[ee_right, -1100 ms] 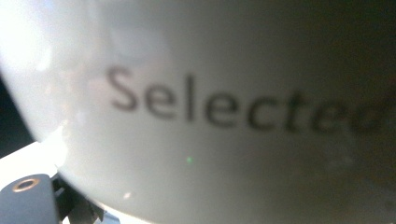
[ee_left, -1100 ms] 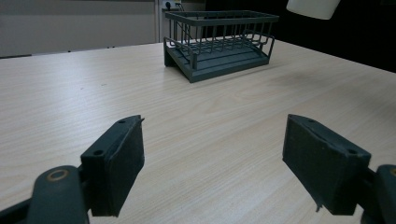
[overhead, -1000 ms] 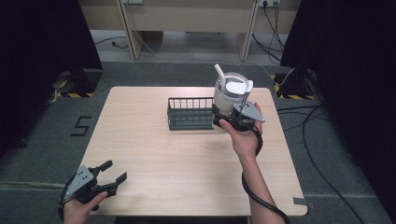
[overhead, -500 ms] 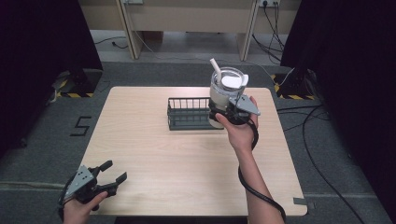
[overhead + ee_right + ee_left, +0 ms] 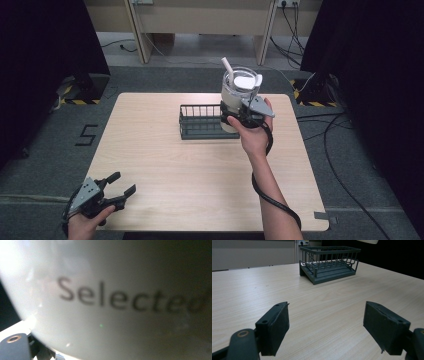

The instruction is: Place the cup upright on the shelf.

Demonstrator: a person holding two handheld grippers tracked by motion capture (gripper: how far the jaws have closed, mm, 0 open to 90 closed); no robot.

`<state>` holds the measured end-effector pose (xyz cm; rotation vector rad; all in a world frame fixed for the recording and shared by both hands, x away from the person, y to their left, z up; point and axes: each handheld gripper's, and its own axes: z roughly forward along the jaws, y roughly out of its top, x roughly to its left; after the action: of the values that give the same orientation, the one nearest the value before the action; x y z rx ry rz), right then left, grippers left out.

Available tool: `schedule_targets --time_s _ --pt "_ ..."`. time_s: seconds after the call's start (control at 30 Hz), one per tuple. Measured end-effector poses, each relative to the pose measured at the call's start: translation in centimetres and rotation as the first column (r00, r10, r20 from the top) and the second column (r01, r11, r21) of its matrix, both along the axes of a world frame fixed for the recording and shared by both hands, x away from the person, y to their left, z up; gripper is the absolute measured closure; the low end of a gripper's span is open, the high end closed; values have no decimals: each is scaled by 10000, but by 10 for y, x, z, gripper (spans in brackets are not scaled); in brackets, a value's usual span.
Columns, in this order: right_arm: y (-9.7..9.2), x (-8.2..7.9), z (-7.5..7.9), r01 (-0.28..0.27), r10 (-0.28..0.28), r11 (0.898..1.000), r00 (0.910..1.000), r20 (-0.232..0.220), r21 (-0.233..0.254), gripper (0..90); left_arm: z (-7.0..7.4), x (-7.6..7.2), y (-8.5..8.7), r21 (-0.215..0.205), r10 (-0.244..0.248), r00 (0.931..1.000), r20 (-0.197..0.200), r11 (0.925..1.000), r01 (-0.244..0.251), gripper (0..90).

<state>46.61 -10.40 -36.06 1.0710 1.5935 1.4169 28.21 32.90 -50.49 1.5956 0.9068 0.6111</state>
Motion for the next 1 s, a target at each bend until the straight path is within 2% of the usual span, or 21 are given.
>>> schedule_targets --time_s 0.4,1.0 --pt "12 13 6 -57 57 10000 10000 -13 -58 105 0 0 0 -65 -16 10000 8 10000 16 200" --pt "18 28 7 46 -47 10000 10000 -86 -76 105 0 0 -1 -90 -46 10000 -1 9999 46 201"
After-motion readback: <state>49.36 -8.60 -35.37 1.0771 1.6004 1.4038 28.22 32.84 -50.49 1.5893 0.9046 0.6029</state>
